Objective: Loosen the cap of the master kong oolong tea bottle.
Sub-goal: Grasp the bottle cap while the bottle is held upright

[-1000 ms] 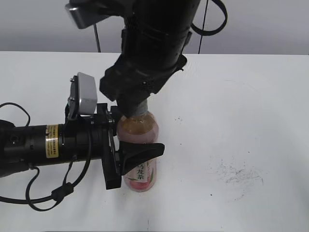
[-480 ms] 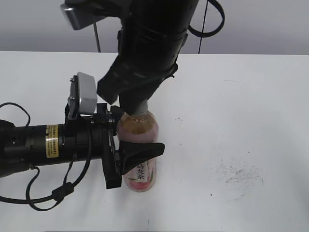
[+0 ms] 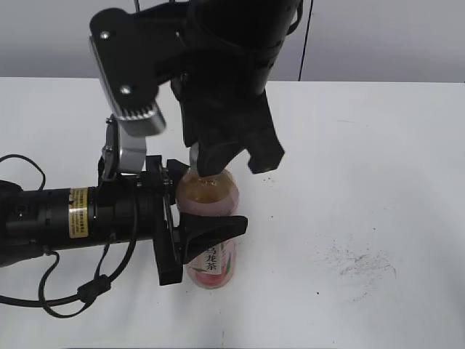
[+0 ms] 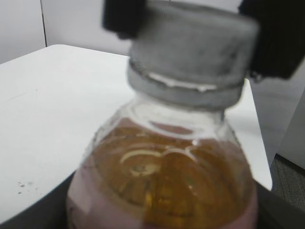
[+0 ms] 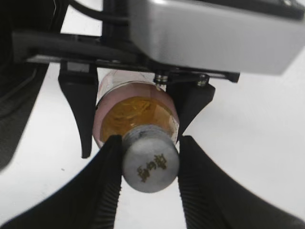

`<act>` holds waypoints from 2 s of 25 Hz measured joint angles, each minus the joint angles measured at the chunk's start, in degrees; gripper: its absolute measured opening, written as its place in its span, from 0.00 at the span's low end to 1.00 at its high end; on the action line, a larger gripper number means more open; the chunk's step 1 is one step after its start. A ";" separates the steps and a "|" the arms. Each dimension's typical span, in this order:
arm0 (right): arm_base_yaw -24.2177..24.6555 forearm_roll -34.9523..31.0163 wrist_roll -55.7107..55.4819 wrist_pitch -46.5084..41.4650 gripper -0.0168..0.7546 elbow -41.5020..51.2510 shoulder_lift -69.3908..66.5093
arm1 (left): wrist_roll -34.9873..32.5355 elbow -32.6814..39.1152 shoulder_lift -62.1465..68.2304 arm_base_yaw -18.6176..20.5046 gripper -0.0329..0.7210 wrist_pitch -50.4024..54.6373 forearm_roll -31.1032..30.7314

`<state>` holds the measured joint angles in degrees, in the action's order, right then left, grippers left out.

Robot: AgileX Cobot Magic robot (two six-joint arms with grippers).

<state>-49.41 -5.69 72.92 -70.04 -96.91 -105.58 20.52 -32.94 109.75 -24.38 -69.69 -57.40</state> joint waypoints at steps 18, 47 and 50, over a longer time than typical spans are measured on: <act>0.16 -2.14 63.34 -0.39 0.37 0.00 0.15 | -0.09 0.00 0.00 0.00 0.63 -0.10 -0.09; 0.09 2.15 -72.56 -0.07 0.56 0.00 0.15 | 0.02 0.00 0.00 0.00 0.63 -0.05 0.03; 0.09 1.63 -72.42 -0.07 0.47 0.00 0.15 | 0.02 0.00 0.00 0.00 0.63 -0.05 0.03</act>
<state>-49.32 -4.06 0.50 -70.12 -96.91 -105.43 20.54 -32.94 109.75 -24.38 -69.74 -57.37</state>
